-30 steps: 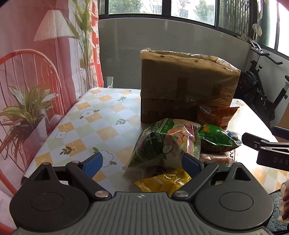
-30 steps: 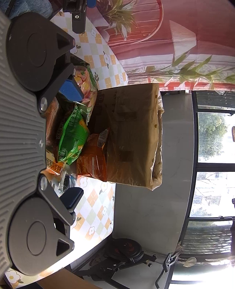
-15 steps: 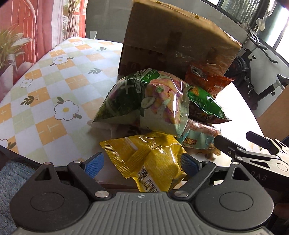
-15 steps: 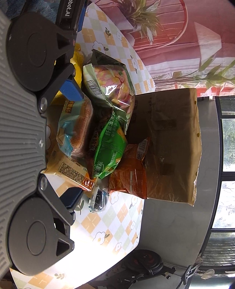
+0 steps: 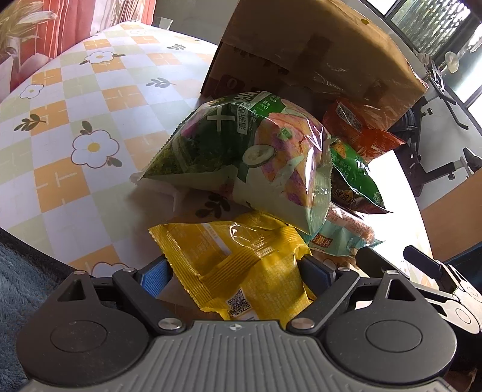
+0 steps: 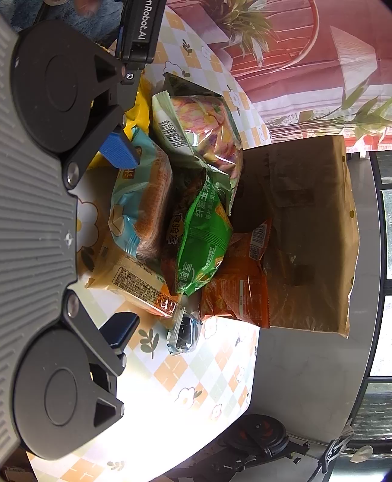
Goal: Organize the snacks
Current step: 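Lower the left gripper onto the yellow snack bag while the right gripper approaches the bread pack, then close the left gripper on the yellow bag while the right gripper grasps the wrapped bread pack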
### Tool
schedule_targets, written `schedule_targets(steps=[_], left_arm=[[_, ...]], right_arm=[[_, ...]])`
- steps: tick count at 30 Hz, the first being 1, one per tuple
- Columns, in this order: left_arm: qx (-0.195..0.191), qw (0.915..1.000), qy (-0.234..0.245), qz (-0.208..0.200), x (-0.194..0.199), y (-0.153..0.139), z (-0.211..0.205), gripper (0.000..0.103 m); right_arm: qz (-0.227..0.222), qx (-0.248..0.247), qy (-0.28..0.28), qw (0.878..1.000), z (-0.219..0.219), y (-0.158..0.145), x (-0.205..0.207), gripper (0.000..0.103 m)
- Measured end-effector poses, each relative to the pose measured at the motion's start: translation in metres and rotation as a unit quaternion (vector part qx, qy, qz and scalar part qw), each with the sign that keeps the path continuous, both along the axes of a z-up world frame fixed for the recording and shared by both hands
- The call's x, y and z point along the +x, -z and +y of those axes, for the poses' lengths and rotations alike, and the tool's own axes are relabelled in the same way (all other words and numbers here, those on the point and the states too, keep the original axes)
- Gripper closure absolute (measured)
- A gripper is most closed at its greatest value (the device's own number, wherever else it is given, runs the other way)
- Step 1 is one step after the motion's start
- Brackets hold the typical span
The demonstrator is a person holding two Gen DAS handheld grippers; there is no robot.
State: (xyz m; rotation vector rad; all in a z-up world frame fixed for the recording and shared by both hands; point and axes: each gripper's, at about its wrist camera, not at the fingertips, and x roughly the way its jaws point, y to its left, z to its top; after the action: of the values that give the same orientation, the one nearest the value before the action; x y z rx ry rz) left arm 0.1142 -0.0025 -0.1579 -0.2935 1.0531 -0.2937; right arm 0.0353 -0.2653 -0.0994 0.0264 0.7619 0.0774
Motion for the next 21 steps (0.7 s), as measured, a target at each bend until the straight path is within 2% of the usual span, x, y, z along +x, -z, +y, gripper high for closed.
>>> schedule_targets(steps=[5, 16, 18, 21], left_arm=[[-0.016, 0.9998, 0.005, 0.006, 0.002, 0.009, -0.002, 0.009], [-0.077, 0.9964, -0.017, 0.031, 0.012, 0.031, -0.001, 0.009], [-0.078, 0.9968, -0.011, 0.018, 0.009, 0.028, -0.002, 0.022], [-0.045, 0.999, 0.0, -0.004, 0.004, 0.017, -0.008, 0.029]], right_arm=[[0.009, 0.004, 0.003, 1.0, -0.001, 0.004, 0.001, 0.0], [0.024, 0.008, 0.003, 1.0, -0.002, 0.01, 0.002, 0.0], [0.025, 0.01, 0.005, 1.0, -0.002, 0.011, 0.002, 0.0], [0.027, 0.016, 0.006, 0.999, -0.004, 0.012, 0.003, 0.0]])
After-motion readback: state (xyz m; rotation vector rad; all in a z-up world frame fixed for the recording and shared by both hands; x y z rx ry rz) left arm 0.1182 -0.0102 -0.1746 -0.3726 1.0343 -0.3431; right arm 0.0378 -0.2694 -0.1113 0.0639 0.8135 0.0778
